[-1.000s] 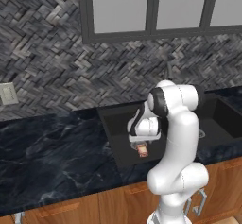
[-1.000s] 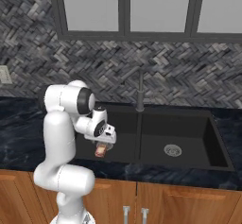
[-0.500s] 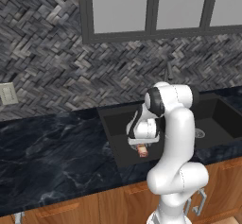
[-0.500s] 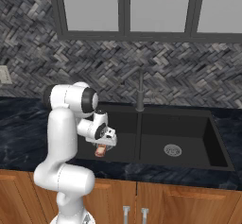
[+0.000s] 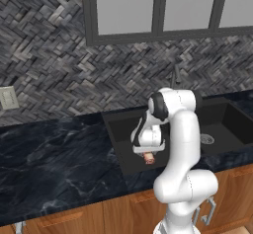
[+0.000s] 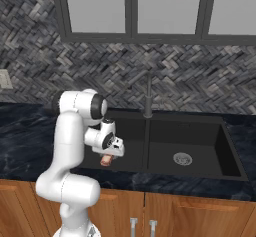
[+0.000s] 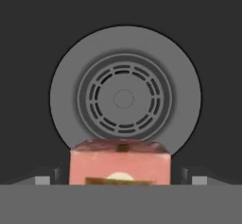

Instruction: Pick up the soap dispenser and bar soap from the sink, and place them back in the cabinet, and close the cabinet doors.

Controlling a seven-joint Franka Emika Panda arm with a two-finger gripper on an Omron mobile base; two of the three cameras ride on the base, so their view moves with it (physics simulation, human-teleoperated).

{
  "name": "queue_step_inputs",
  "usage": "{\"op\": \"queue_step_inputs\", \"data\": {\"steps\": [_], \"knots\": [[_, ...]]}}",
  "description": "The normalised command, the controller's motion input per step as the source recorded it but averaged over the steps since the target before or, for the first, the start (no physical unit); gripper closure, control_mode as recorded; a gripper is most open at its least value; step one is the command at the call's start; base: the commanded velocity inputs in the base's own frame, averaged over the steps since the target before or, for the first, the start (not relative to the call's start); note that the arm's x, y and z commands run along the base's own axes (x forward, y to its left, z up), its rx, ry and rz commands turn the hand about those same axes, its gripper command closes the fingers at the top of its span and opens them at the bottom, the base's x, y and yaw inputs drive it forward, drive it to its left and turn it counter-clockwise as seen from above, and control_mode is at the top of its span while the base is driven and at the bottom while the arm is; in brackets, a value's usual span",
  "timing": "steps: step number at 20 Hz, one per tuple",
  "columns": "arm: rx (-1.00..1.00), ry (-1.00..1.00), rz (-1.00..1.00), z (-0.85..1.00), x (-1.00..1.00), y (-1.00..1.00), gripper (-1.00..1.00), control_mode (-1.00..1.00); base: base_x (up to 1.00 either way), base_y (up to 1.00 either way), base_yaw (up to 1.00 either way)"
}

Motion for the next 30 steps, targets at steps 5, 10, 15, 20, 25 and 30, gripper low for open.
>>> {"op": "queue_step_inputs", "data": {"steps": [5,10,15,20,25,30], "knots": [[0.00,0.03,0.00,-0.24,0.14,0.00,-1.00,-1.00,0.00,0.00,0.00],[0.00,0.03,0.00,-0.26,0.08,0.00,1.00,-1.00,0.00,0.00,0.00],[0.00,0.02,0.00,-0.08,0.02,0.00,1.00,-1.00,0.00,0.00,0.00],[0.00,0.00,0.00,0.00,0.00,0.00,1.00,-1.00,0.00,0.00,0.00],[0.00,0.00,0.00,0.12,0.00,0.00,1.00,-1.00,0.00,0.00,0.00],[-0.01,-0.02,0.00,0.50,0.01,0.01,1.00,-1.00,0.00,0.00,0.00]]}}
